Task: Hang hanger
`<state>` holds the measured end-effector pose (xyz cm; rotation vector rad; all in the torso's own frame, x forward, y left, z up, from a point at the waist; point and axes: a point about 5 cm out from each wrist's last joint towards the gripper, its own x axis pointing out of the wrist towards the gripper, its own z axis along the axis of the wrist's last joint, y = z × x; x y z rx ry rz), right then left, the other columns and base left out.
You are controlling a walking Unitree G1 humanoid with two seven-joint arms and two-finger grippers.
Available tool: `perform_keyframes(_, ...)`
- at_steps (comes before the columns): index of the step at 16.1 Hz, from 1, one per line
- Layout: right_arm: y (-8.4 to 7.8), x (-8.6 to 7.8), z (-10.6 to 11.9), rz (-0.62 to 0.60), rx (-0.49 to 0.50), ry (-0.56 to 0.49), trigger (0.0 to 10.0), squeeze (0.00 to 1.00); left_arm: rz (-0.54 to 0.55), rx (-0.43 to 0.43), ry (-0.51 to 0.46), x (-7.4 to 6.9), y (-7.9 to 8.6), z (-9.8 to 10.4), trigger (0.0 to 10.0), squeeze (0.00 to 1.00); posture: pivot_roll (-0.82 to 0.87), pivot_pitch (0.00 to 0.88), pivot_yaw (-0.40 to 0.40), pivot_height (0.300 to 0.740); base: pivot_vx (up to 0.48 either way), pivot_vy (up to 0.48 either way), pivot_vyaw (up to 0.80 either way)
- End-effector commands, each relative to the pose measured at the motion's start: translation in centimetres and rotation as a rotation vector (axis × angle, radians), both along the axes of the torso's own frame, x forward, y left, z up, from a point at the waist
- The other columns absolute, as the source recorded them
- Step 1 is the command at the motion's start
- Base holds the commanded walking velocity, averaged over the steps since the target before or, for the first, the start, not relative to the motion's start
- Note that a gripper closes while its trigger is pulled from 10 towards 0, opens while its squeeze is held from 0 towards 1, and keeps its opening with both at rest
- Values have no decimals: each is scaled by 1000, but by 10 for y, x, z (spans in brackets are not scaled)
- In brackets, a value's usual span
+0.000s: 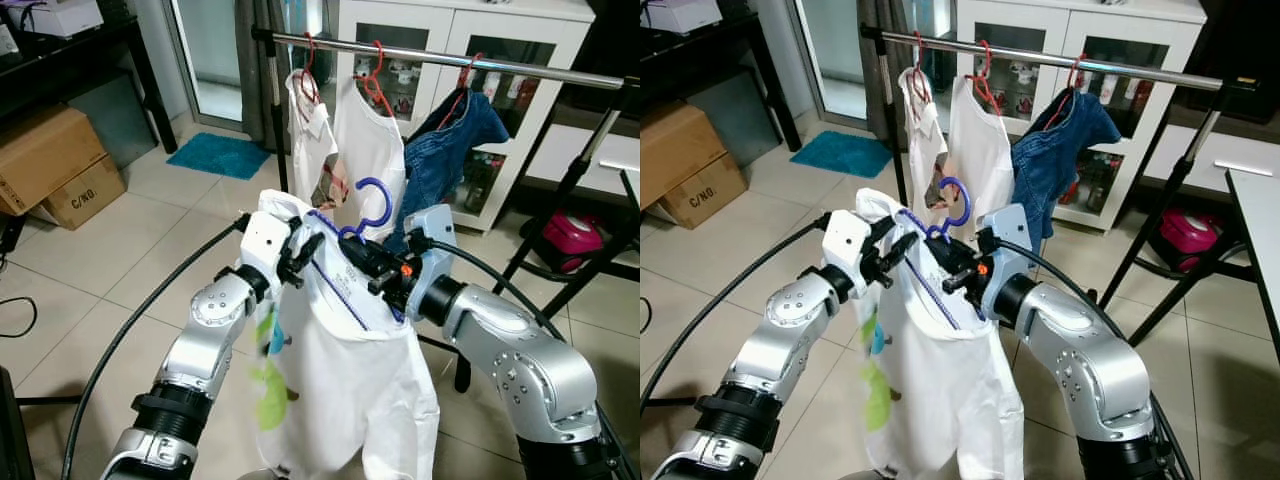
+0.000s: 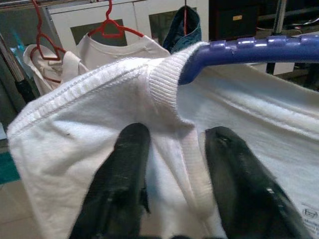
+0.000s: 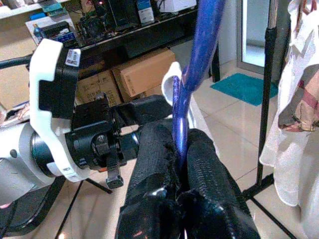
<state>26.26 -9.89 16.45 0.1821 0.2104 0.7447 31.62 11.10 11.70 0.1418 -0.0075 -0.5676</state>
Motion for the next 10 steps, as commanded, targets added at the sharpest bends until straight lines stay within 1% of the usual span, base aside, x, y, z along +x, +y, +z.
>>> perform_keyframes(1,0,-1,10,8,16,-35,0,0,7,10,-15,3,-1,3,0,0,-85,6,45,740,0,0,0)
perform_keyframes(2,-2,0,9,-3,14,-33,0,0,22,7,4,2,3,-1,0,0,-85,6,45,740,0,0,0)
perform_keyframes(4,-2,2,12,3,22,-41,0,0,43,-18,29,5,7,-2,0,0,-94,0,36,740,0,0,0)
perform_keyframes(7,-5,5,14,5,22,-46,0,0,58,-36,25,9,9,2,0,0,-84,0,30,740,0,0,0)
perform_keyframes(10,-6,6,13,4,17,-41,0,0,93,-60,22,10,20,3,0,0,-86,0,27,740,0,0,0)
